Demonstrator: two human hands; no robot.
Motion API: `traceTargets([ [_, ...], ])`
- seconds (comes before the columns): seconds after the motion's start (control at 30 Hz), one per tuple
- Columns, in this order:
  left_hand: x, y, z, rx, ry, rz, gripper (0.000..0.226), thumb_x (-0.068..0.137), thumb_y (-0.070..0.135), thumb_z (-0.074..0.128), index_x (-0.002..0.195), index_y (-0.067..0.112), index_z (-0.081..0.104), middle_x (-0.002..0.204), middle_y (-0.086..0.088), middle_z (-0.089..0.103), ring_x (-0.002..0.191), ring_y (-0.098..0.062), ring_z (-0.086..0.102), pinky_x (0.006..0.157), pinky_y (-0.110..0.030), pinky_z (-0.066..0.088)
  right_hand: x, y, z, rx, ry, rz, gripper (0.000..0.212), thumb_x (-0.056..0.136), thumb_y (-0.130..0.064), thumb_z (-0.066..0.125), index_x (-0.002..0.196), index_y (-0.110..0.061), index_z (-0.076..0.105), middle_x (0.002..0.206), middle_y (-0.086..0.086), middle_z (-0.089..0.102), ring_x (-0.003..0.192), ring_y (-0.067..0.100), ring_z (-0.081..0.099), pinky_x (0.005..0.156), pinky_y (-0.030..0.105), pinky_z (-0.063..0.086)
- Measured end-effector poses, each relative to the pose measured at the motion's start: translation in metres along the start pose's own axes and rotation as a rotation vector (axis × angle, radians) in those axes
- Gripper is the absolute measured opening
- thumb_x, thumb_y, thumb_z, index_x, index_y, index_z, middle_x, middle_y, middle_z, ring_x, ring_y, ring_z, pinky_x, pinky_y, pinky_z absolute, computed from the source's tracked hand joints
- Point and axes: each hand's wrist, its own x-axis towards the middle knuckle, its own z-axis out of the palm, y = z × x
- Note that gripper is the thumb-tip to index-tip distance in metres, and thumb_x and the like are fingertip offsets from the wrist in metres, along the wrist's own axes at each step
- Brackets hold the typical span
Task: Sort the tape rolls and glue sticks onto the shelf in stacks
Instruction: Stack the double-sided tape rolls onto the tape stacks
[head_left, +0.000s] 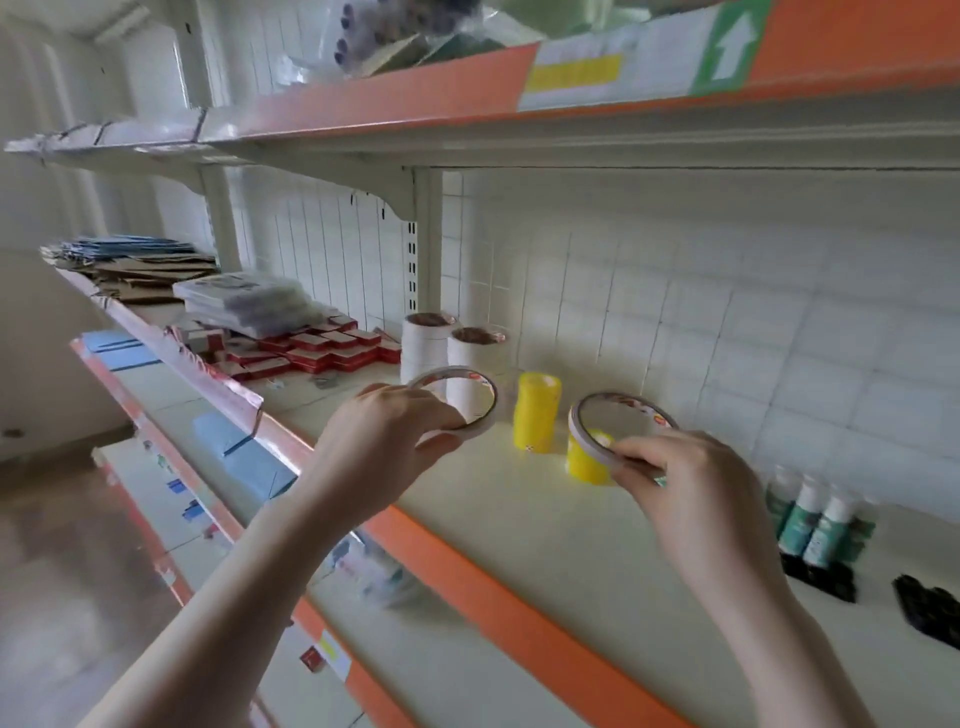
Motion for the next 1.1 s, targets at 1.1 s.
traceTargets([
  [1.1,0.178,-0.293,0.151,-0.254,-0.396,0.152,0.027,0.084,0.044,0.056,0.097,0.026,0.071,0.09,-0.002,0.069,0.089,-0.026,0.061,0.083,-0.033,0.044,0.178,-0.069,0.21,-0.273,-0.027,0.429,0.004,0.076,-0.014,0.072,0.075,-0.018,0.072,0.072,0.003,0.066,0.075,0.025,0.056,0.067,0.035,0.043],
])
